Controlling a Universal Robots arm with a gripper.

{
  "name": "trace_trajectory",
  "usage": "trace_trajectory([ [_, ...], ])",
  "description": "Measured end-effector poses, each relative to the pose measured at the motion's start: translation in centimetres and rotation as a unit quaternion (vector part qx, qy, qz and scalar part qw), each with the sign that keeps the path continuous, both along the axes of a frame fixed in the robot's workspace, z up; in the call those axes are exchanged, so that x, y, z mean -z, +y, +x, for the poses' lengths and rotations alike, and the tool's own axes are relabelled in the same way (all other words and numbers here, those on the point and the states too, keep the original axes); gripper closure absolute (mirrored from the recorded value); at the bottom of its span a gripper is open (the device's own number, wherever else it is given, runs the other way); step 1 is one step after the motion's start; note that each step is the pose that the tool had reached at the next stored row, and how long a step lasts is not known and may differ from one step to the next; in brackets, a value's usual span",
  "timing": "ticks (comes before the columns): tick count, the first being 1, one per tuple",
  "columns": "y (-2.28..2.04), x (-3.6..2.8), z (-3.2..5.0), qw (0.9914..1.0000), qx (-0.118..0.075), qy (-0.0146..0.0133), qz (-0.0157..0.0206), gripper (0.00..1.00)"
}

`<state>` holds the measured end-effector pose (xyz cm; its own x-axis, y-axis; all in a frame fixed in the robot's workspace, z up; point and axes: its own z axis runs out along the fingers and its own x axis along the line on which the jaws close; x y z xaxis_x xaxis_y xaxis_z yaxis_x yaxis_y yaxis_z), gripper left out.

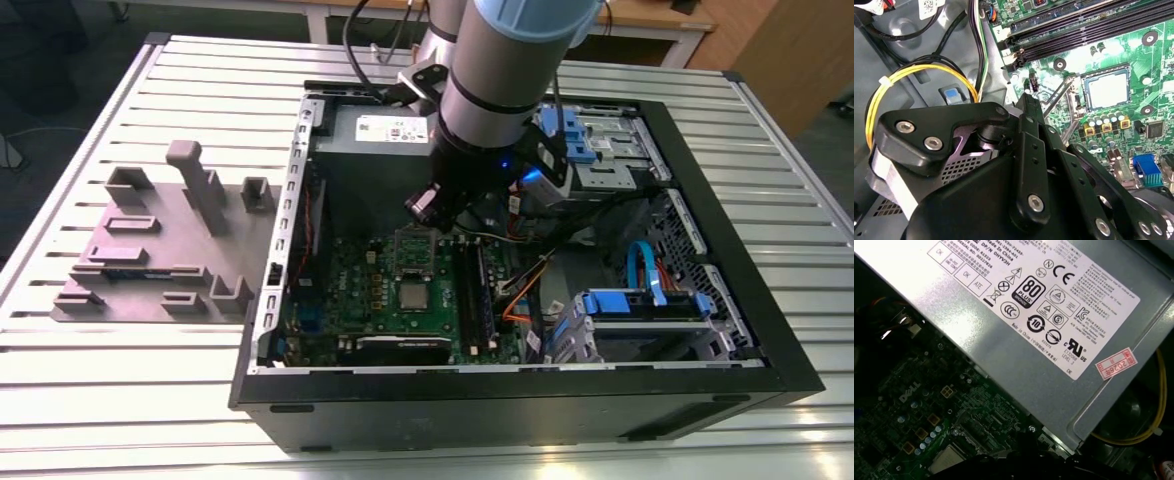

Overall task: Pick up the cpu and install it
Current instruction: 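Close the cpu cover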

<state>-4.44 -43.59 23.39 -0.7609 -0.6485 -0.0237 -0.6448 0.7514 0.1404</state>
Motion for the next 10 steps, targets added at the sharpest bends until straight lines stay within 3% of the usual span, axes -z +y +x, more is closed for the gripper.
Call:
trace_trajectory([
  [10,-0.07,-0.22,-0.08,1.0,-0.003,0.0,0.0,0.89],
])
